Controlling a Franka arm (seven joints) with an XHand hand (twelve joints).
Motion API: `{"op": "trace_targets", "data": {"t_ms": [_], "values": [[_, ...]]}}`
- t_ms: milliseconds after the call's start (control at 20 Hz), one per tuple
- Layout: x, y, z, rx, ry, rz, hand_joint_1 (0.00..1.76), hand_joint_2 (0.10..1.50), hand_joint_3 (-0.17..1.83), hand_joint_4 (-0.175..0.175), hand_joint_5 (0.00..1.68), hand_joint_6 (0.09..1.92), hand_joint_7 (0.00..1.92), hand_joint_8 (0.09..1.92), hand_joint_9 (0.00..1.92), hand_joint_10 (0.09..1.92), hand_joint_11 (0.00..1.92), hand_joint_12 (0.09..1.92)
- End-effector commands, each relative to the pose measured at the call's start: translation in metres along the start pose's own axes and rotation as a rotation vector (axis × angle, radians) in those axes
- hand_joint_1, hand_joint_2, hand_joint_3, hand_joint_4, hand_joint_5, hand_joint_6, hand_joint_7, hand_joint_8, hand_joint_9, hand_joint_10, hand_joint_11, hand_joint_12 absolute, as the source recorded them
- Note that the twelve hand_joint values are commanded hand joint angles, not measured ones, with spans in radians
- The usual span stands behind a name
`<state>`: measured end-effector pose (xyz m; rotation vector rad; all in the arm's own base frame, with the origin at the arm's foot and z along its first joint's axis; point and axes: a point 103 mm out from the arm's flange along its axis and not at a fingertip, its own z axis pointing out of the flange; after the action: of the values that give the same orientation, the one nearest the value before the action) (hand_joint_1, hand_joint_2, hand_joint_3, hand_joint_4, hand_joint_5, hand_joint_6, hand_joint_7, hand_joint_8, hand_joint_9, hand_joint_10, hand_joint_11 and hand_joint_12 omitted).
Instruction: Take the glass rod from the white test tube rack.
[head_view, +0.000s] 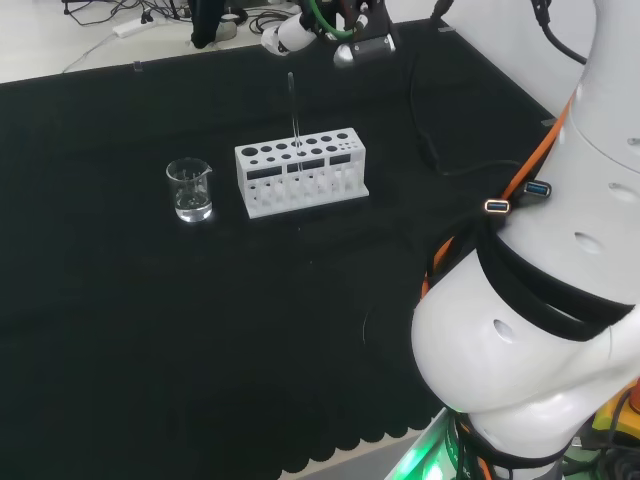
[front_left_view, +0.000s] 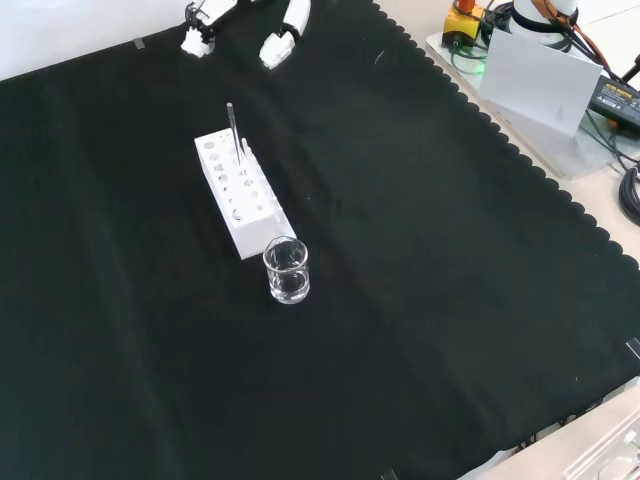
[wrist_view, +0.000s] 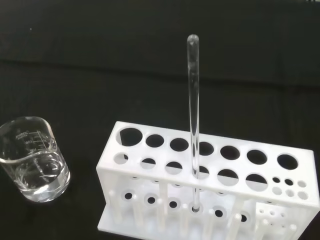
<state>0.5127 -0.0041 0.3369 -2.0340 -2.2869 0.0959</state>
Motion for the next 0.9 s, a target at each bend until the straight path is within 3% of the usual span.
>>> {"op": "trace_targets", "data": {"t_ms": [50, 900], "values": [[0.001, 0.003, 0.013, 0.010, 0.003, -0.013, 0.49, 1.00, 0.46, -0.141, 0.27, 0.09, 0.17, 0.82, 0.49, 0.78, 0.37, 1.35], [0.004, 0.015, 0.042, 0.031, 0.007, -0.040, 0.50, 1.00, 0.47, -0.155, 0.42, 0.09, 0.29, 0.82, 0.62, 0.75, 0.45, 1.32]]}}
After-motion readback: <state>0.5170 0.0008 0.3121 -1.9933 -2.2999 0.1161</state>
